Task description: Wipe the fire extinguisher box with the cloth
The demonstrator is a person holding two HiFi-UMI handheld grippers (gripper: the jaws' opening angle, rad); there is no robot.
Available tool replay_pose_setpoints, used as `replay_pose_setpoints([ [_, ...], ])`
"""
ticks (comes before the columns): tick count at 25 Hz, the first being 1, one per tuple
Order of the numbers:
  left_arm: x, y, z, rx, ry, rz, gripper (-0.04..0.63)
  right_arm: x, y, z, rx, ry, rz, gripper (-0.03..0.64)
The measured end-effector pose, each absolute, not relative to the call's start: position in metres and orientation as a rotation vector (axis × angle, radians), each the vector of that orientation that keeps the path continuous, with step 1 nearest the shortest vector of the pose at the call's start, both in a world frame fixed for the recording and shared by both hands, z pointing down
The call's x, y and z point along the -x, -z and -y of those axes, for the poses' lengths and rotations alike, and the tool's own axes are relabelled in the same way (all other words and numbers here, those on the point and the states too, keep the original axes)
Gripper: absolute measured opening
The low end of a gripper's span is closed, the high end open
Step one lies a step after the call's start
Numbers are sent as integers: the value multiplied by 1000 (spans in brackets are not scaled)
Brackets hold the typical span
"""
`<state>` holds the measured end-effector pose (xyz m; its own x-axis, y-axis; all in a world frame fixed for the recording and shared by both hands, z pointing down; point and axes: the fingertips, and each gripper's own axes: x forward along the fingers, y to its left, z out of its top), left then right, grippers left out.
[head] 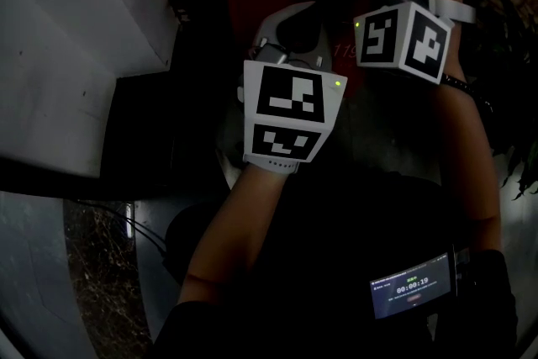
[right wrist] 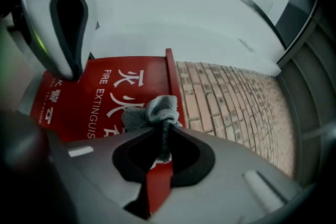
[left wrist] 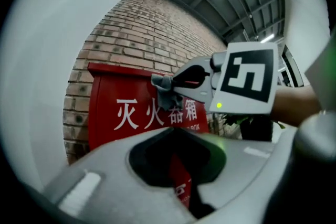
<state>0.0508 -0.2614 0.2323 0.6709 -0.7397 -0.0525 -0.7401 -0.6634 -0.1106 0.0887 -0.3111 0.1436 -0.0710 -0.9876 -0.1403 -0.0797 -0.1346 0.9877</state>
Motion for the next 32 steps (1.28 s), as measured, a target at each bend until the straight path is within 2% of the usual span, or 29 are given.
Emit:
replay_pose_setpoints([
  [7, -48, -229, 260, 2739, -27, -1229, 0, -93, -158, 321, -1299, 1291, 1256, 38],
  [14, -41, -252, 277, 2763, 1, -1265, 0, -88, -214, 323, -1217, 1230, 1301, 38],
  [32, -51, -368, 315, 2876, 347, -1342, 0, -89, -395, 321, -978, 997, 1414, 38],
])
